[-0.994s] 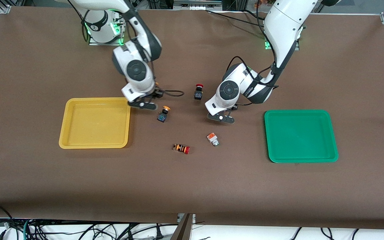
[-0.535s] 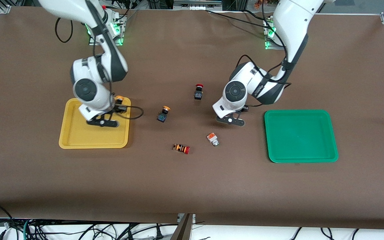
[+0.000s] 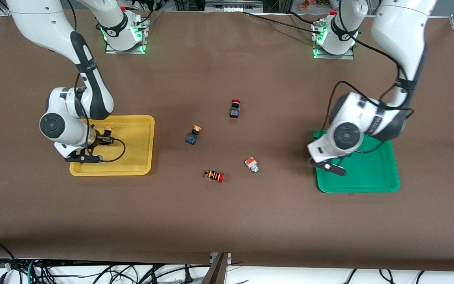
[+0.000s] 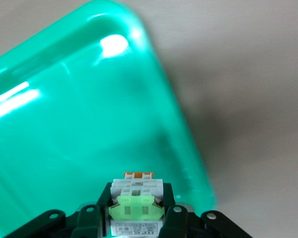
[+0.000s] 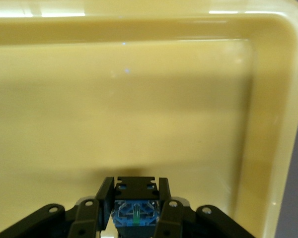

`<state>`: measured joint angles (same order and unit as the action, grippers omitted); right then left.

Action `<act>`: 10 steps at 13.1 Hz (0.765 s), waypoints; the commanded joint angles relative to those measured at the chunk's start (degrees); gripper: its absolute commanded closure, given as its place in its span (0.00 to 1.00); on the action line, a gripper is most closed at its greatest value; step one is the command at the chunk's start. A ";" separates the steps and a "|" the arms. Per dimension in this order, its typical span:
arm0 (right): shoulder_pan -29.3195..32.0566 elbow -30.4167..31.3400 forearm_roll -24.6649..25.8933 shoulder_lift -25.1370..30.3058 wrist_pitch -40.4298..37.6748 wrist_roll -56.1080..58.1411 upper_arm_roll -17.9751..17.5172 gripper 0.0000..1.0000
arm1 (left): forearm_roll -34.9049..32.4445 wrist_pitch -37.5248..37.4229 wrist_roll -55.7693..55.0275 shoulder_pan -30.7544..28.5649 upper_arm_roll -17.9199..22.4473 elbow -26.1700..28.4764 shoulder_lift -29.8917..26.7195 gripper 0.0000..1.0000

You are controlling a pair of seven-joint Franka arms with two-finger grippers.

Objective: Place green and yellow buttons in trays
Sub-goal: 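Carry the black button to the yellow tray while the left gripper carries white, then open both grippers to drop the buttons into the trays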

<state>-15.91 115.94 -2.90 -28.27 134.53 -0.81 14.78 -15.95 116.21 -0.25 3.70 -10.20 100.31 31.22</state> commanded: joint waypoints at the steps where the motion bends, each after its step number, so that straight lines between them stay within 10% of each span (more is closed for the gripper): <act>1: 2.63 -0.54 -0.53 -1.61 3.53 4.84 -0.72 1.00 | -0.76 4.27 2.62 -3.25 -1.14 3.56 1.13 0.96; 3: 3.95 -0.54 -0.53 -2.41 5.30 7.66 -0.72 0.90 | -0.49 9.01 2.71 -4.57 -1.14 6.83 1.12 0.70; 4: 3.96 -0.80 -0.44 -2.49 5.31 7.76 -0.72 0.41 | -0.40 8.95 2.62 -4.67 -1.14 6.57 1.04 0.01; 5: 3.70 -2.03 -0.44 -2.32 4.35 8.02 -0.80 0.00 | -0.23 8.25 2.54 -4.76 -1.40 6.13 0.25 0.00; 10: -3.32 -14.50 -0.53 -1.62 -17.79 5.40 -2.47 0.00 | 6.88 -1.69 -7.79 -3.01 -5.53 -3.96 -1.08 0.00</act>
<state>-16.29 106.17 -2.93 -29.64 122.76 6.20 12.67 -11.49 117.35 -2.41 0.02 -15.17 99.70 30.49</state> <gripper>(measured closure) 0.000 0.004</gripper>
